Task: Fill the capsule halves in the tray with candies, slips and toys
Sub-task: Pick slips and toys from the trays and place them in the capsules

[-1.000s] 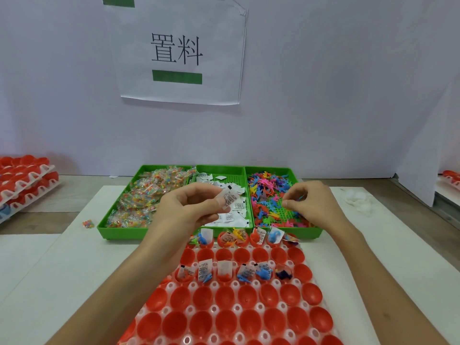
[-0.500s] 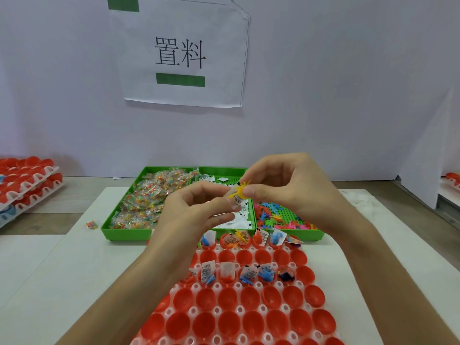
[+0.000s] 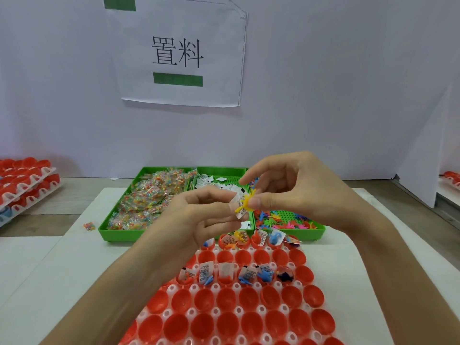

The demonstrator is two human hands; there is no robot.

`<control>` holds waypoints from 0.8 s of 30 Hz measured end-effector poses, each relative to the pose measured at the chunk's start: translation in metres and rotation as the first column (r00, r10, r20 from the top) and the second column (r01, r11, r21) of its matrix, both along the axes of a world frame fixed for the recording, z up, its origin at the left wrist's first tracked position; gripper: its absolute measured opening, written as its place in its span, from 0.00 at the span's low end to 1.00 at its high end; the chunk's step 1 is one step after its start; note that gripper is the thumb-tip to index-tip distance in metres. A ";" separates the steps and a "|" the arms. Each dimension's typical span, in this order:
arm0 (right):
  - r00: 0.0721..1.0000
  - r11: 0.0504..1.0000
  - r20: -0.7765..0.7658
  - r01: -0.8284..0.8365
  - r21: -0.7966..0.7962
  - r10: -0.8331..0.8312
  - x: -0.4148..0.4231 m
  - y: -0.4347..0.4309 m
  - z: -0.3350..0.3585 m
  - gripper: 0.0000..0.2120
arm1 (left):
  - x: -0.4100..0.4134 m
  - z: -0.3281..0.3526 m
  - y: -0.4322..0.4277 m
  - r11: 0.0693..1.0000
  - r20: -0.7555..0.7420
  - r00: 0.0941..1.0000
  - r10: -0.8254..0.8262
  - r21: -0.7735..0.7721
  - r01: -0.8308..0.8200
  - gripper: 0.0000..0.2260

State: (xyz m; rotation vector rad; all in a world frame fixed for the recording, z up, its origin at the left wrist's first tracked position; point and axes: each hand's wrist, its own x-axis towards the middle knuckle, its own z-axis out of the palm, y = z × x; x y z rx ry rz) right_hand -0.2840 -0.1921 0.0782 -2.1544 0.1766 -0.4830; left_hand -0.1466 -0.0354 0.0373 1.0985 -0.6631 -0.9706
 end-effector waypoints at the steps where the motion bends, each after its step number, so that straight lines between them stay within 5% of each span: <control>1: 1.000 1.000 -0.024 0.000 -0.021 -0.001 0.000 0.000 -0.001 0.09 | 0.000 0.001 0.001 1.000 0.070 0.998 0.007 0.014 -0.008 0.07; 5: 0.998 0.996 -0.061 0.022 -0.088 -0.028 0.003 0.000 -0.003 0.06 | -0.001 0.003 0.002 0.999 0.237 0.971 0.036 0.021 -0.042 0.11; 13: 0.999 1.000 -0.032 -0.012 -0.001 0.012 -0.002 -0.005 -0.002 0.06 | -0.001 0.004 0.004 0.999 0.203 0.979 -0.007 -0.030 0.013 0.09; 18: 1.000 0.999 -0.008 0.006 -0.050 -0.006 0.001 -0.002 -0.005 0.06 | -0.010 0.003 0.001 0.982 0.442 0.877 0.186 -0.071 -0.172 0.07; 24: 0.998 0.999 0.068 0.008 0.043 -0.011 0.002 0.001 -0.007 0.05 | -0.011 -0.001 0.000 0.954 0.423 0.856 0.297 -0.160 -0.253 0.08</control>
